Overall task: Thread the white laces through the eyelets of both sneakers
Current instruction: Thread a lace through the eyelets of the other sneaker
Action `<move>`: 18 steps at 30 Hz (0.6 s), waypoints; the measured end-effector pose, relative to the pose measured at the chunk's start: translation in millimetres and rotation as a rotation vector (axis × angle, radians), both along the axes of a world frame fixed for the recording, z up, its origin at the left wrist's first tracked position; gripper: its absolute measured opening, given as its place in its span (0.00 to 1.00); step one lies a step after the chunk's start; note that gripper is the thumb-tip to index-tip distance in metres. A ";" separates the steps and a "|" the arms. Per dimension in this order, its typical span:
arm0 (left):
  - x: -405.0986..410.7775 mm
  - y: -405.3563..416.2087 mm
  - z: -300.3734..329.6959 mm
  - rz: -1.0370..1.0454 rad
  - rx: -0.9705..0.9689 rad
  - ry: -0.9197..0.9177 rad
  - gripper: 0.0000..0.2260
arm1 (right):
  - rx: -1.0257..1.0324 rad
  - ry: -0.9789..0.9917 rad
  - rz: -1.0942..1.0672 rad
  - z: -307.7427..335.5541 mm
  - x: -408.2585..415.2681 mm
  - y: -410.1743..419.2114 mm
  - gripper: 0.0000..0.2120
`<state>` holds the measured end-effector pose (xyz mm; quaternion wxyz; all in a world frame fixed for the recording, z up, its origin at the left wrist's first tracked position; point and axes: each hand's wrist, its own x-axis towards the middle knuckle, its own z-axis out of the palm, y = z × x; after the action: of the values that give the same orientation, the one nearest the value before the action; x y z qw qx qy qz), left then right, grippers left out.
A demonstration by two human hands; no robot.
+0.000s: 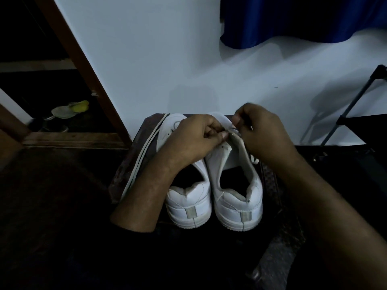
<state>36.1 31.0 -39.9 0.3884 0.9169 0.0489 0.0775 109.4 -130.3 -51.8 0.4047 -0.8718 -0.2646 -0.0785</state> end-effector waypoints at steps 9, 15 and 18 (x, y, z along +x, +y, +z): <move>-9.6 -6.4 8.3 -0.006 0.533 0.015 0.21 | 0.611 0.050 0.063 28.5 -10.7 -9.2 0.08; -12.9 -4.7 14.2 -0.004 0.491 -0.014 0.16 | -0.289 -0.179 0.117 9.3 3.1 -16.0 0.06; -13.2 0.0 16.8 -0.021 0.474 0.000 0.16 | -0.304 -0.184 0.170 -0.4 3.2 -10.0 0.05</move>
<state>22.9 31.0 -23.1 0.1631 0.9829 0.0196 0.0827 112.7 -140.3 -52.3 0.2475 -0.8866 -0.3820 -0.0827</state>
